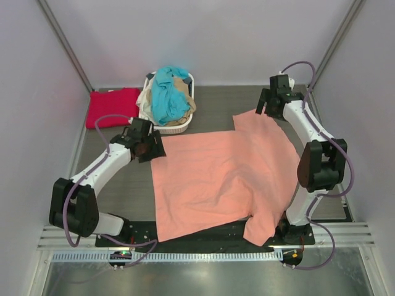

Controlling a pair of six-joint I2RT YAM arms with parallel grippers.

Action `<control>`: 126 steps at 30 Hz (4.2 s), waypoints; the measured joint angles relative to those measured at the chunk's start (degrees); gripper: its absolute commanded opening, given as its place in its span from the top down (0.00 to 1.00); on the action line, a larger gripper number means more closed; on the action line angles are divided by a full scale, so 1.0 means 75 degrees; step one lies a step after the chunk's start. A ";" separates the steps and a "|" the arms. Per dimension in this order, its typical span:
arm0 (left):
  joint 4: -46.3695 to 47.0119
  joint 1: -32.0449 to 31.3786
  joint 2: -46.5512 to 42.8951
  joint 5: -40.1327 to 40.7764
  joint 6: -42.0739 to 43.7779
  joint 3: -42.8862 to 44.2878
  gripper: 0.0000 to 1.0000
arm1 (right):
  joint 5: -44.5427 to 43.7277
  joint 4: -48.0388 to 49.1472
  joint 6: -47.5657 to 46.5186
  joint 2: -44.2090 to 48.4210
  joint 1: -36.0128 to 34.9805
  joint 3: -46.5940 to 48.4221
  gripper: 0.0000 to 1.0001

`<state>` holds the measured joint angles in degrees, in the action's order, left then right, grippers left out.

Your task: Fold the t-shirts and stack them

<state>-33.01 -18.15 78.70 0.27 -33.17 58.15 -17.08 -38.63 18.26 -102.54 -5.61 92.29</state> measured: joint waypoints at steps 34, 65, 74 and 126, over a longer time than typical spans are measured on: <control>0.3171 0.0705 0.2503 0.0149 -0.1419 -0.0624 0.45 | 0.0979 0.0813 0.0478 -0.2792 -0.0154 0.0172 0.08; 0.2119 0.1495 -0.3328 0.1157 -0.1923 -0.3923 0.41 | 0.0163 0.0851 0.0641 -0.1754 -0.0102 -0.0239 0.01; 0.0927 -0.0988 -0.4240 0.1550 -0.2769 -0.4246 0.44 | -0.0192 0.1317 0.1836 0.3532 0.0460 -0.3867 0.00; -0.1574 -0.4371 -0.4878 0.2585 -0.5796 -0.5082 0.59 | 0.1562 0.0522 0.3378 0.6274 -0.0239 -0.7615 0.00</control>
<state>-44.82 -50.94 42.11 19.66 -76.64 20.03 -5.37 -34.72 43.59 -55.48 -7.40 35.18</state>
